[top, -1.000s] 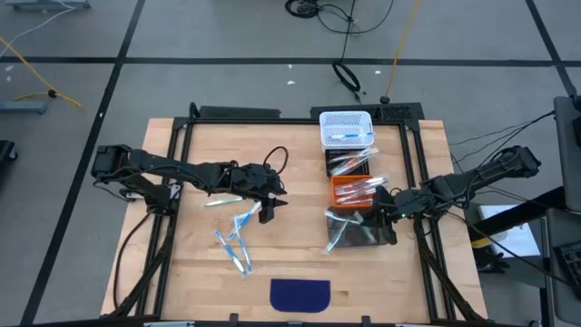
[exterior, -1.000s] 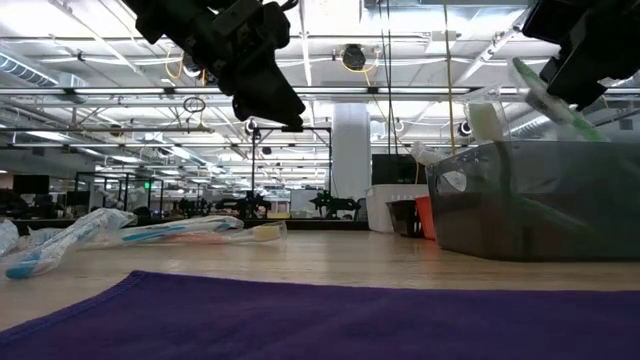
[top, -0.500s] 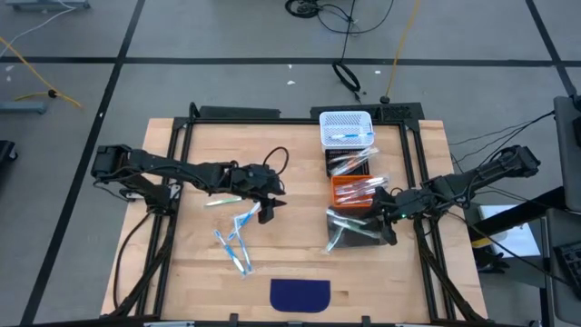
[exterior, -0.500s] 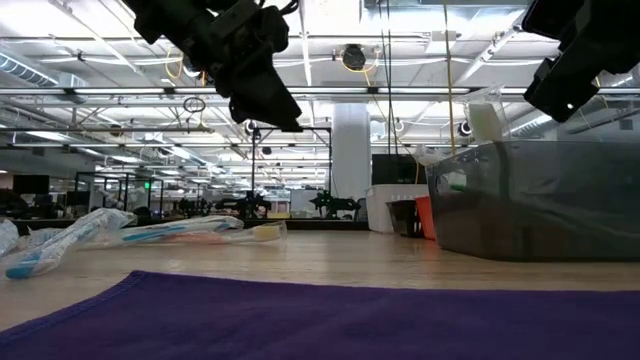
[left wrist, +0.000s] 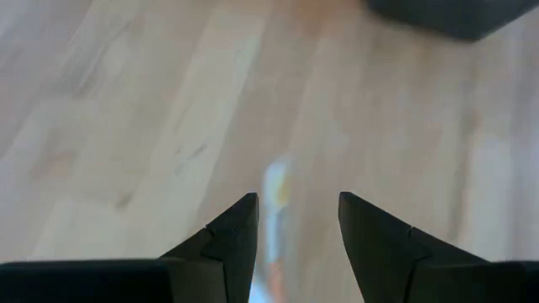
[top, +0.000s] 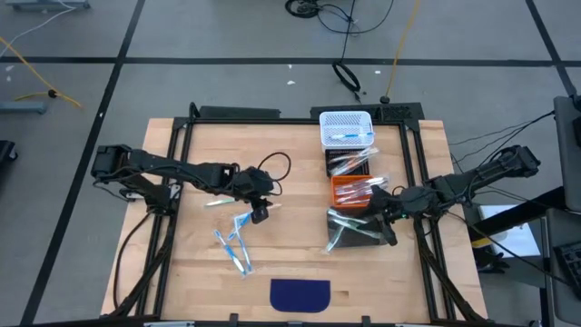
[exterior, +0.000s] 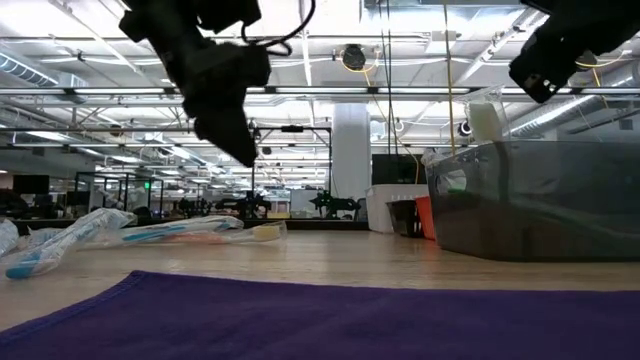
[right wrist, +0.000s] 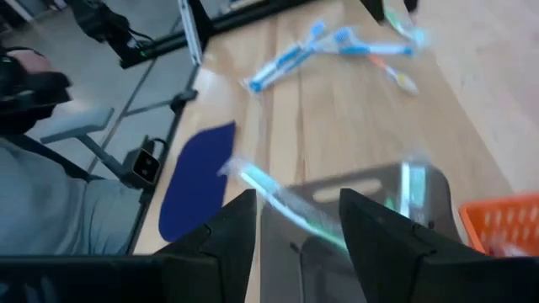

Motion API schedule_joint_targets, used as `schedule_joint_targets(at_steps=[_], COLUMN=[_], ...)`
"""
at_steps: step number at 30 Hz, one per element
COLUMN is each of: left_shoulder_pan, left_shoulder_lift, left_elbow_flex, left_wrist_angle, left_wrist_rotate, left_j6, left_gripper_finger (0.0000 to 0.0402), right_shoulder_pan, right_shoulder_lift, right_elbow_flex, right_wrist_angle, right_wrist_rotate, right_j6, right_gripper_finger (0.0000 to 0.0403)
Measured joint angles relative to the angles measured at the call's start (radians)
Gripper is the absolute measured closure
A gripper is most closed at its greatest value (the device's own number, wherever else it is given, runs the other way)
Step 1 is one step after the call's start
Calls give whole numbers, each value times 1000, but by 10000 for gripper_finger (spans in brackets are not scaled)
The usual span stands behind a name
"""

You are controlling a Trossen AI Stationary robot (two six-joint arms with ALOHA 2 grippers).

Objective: Pick & Place Toothbrushes
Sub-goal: Put the green toothbrush into the transparent black bin

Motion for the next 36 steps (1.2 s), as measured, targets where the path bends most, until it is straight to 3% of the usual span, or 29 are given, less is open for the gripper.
schedule_joint_targets(at_steps=[17,36], left_shoulder_pan=[1,1], left_shoulder_lift=[0,1], left_elbow_flex=[0,-144], left_wrist_angle=[-437,-394], left_wrist_rotate=[-209,-211], left_j6=[-95,-109], left_gripper_finger=[234,233], right_shoulder_pan=[0,0], right_shoulder_lift=[0,0], right_elbow_flex=[0,0], right_wrist_angle=[43,43], right_wrist_rotate=[4,4], right_j6=[-43,-43], right_gripper_finger=[243,243])
